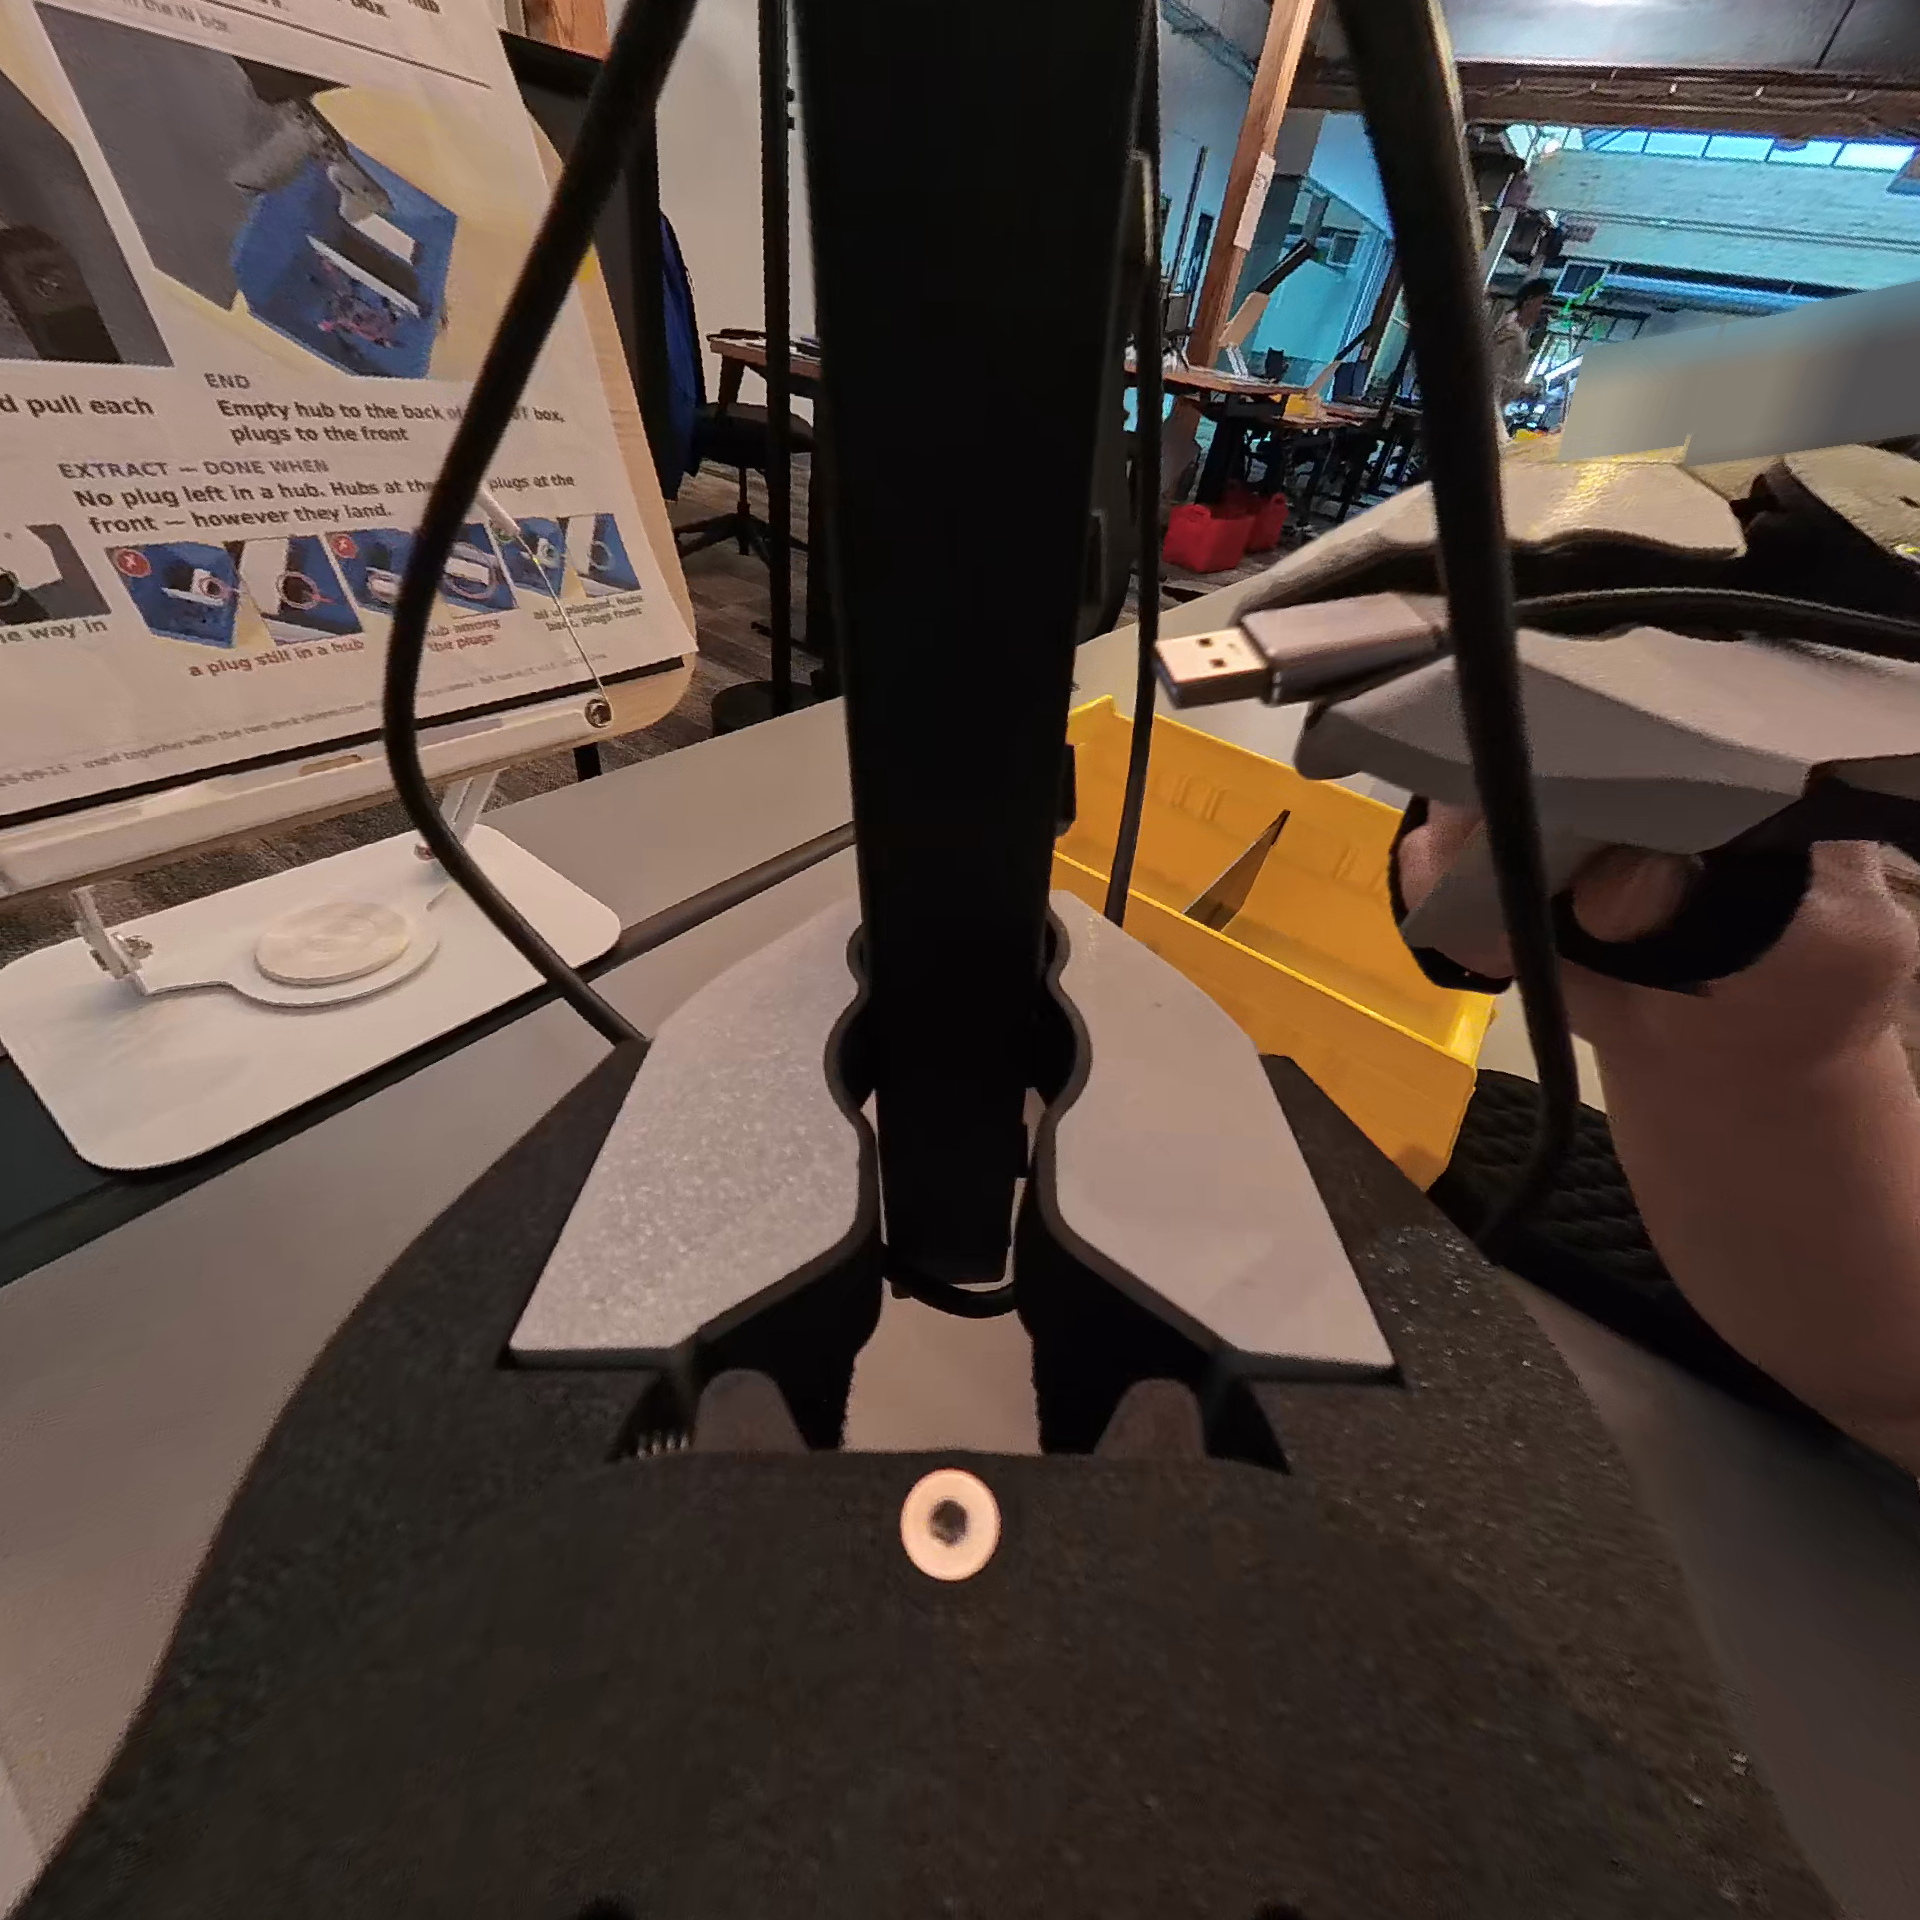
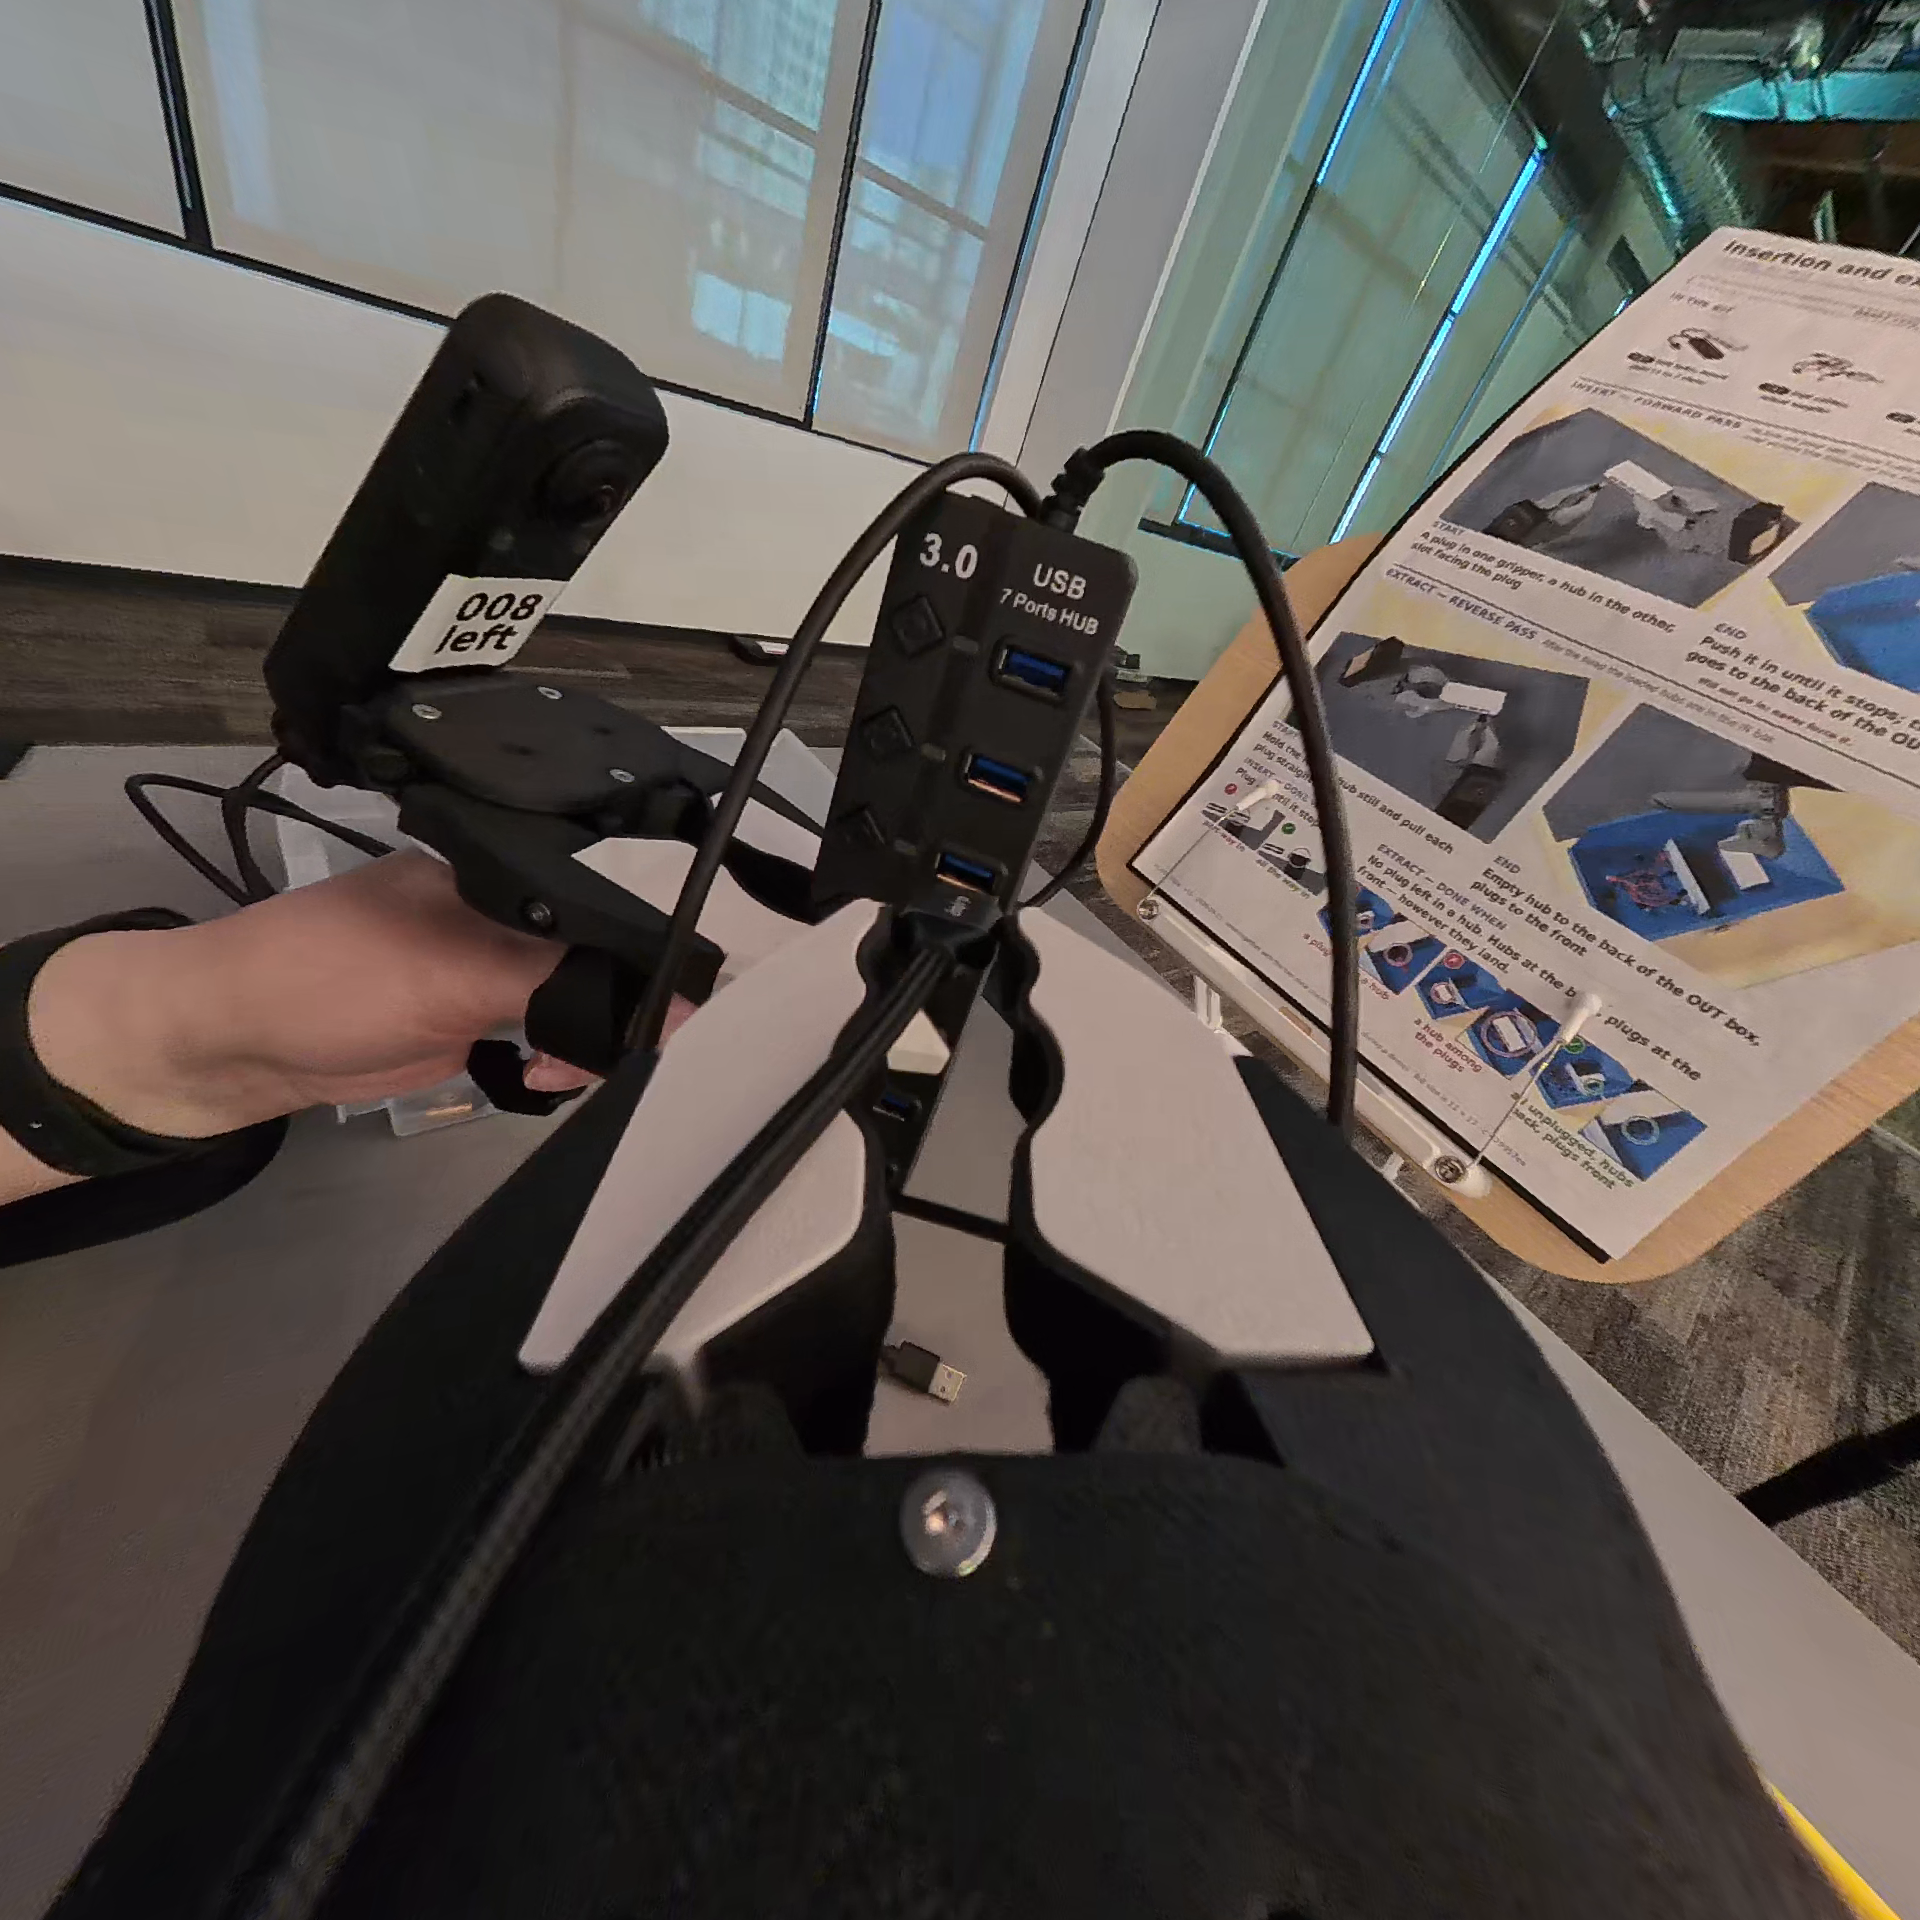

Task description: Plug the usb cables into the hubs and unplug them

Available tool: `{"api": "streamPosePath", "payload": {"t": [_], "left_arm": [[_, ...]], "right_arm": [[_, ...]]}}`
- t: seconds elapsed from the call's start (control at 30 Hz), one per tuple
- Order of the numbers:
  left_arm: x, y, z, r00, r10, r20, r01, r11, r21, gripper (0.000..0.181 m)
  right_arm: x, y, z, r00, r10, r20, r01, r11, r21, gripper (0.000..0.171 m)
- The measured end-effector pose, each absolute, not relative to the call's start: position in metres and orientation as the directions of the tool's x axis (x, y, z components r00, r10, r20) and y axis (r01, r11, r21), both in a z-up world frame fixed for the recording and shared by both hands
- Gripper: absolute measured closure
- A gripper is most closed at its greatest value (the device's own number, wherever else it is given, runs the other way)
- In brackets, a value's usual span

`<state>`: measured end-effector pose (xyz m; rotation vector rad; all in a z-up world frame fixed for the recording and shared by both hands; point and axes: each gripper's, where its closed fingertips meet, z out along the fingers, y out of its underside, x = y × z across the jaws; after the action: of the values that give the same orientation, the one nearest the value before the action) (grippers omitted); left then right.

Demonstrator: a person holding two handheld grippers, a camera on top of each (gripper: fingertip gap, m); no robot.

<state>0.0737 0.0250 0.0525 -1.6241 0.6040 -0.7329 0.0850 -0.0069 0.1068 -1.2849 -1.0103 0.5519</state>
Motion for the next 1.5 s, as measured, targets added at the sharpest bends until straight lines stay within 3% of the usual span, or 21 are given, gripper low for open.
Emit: {"api": "streamPosePath", "payload": {"t": [1.5], "left_arm": [[0.085, 0.019, 0.050, 0.651, -0.743, 0.155, 0.028, -0.180, -0.983, 0.155]], "right_arm": [[0.079, 0.001, 0.100, 0.524, 0.810, 0.265, 0.116, 0.240, -0.964, 0.152]]}}
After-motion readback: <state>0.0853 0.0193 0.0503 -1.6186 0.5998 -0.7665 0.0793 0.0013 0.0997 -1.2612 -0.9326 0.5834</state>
